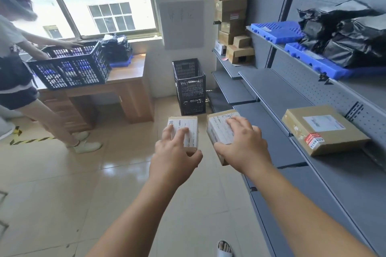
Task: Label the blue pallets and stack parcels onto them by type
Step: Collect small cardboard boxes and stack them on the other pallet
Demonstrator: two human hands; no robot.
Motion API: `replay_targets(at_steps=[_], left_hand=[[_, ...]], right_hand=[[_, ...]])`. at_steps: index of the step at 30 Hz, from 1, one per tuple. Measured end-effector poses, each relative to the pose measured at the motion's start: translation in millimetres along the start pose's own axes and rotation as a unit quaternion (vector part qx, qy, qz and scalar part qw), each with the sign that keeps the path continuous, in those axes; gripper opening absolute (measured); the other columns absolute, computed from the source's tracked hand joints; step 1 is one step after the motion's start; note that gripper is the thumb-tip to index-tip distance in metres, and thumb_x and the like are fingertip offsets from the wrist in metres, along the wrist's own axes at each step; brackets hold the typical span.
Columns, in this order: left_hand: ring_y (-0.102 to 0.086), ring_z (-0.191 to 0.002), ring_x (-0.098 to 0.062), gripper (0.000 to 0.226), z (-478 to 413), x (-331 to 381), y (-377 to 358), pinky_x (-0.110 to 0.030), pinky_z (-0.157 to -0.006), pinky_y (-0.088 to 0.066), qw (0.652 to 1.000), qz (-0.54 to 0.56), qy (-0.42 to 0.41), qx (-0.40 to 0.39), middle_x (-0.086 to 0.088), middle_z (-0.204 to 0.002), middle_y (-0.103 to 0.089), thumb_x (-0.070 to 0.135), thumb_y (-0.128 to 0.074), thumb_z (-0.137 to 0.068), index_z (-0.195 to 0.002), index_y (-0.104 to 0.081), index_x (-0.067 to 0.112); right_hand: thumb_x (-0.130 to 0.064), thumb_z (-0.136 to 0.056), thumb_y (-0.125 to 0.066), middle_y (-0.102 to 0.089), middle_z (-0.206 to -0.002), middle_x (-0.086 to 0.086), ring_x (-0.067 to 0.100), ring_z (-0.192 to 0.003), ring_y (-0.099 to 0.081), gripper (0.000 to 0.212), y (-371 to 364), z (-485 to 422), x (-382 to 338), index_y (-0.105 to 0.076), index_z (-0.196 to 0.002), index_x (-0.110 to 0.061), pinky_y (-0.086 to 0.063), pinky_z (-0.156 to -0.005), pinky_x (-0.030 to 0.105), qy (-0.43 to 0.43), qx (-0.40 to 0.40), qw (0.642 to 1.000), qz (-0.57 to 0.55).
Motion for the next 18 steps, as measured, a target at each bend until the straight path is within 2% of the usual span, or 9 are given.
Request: replay_targets(at_steps=[3, 8, 18], left_hand=[[-0.035, -0.137, -0.024, 0.073, -51.5, 14.8, -3.7, -0.041, -0.100, -0.048, 1.000, 0.000, 0.003, 0.010, 0.010, -0.165, -0.016, 0.053, -0.062, -0.078, -0.146, -0.037, 0.046], [-0.036, -0.135, -0.024, 0.071, -133.4, 31.8, -8.3, -0.042, -0.098, -0.048, 0.999, -0.003, 0.028, 0.022, 0.013, -0.165, -0.013, 0.054, -0.061, -0.077, -0.144, -0.037, 0.047], [-0.036, -0.135, -0.024, 0.073, -274.0, 24.4, -24.6, -0.043, -0.099, -0.048, 0.999, 0.006, 0.044, 0.017, 0.014, -0.164, -0.014, 0.053, -0.062, -0.075, -0.143, -0.037, 0.048]], right_hand=[[-0.052, -0.073, -0.056, -0.031, -0.160, -0.014, 0.026, -0.132, -0.038, 0.081, -2.3, -59.8, 3.6, -0.042, -0.150, -0.030, -0.040, -0.101, 0.047, 0.005, -0.001, 1.000, -0.008], [-0.055, -0.064, -0.048, -0.032, -0.159, -0.015, 0.028, -0.128, -0.040, 0.089, -4.5, -153.1, 4.5, -0.042, -0.150, -0.031, -0.042, -0.098, 0.045, 0.015, -0.008, 1.000, -0.022], [-0.056, -0.065, -0.051, -0.032, -0.158, -0.015, 0.027, -0.129, -0.039, 0.087, -33.5, -299.2, -6.4, -0.044, -0.148, -0.031, -0.040, -0.098, 0.045, 0.024, -0.018, 0.999, -0.015]])
Point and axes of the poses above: each hand's wrist, its own z-axis away from the middle knuckle, its own y-axis out of the back of the hand, x = y × z, the point moved 2 cm from there along -z, towards the middle knuckle
